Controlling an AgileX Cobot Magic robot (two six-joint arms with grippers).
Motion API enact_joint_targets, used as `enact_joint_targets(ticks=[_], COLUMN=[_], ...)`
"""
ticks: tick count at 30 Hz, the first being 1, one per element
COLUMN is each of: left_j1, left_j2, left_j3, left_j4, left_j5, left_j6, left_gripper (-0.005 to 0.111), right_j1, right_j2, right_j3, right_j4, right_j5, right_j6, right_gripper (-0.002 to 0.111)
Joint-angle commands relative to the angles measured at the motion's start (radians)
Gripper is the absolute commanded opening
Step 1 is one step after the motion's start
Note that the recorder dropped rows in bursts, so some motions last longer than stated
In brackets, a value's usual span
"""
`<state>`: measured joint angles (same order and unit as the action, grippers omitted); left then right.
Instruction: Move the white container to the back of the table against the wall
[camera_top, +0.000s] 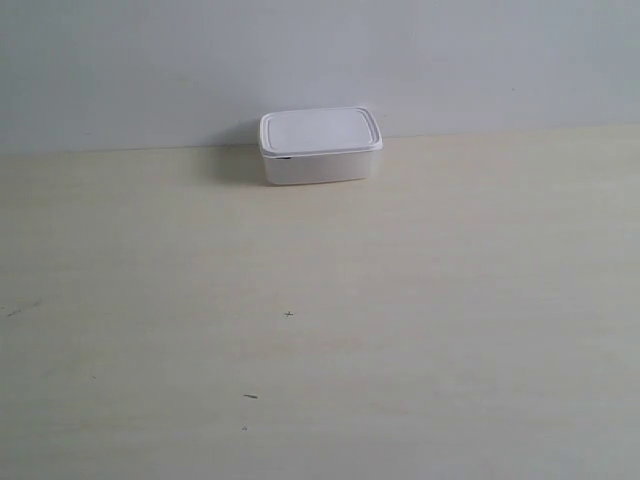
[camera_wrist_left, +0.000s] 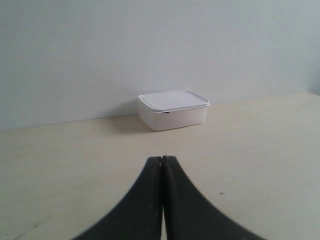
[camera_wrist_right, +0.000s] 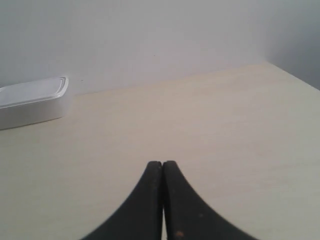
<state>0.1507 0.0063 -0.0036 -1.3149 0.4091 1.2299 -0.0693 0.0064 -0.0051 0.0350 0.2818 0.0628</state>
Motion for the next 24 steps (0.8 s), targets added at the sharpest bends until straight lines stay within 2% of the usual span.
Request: enact_joint_targets(ticks=[1, 24], left_j1=[0.003, 0.003], left_j2=[-0.006, -0.006], left_j3=[0.004, 0.004], left_j4=[-0.003, -0.003], left_j5=[-0.005, -0.032], left_j6=[-0.005, -0.003], left_gripper=[0.0, 0.0], right_j1=[0.017, 0.017], right_j2=[-0.006, -0.006], right_j3=[0.005, 0.005], right_j4=[-0.007, -0.007], right_j5=[0.002, 0.002], right_j6=[-0.013, -0.01], right_gripper=[0.0, 0.0])
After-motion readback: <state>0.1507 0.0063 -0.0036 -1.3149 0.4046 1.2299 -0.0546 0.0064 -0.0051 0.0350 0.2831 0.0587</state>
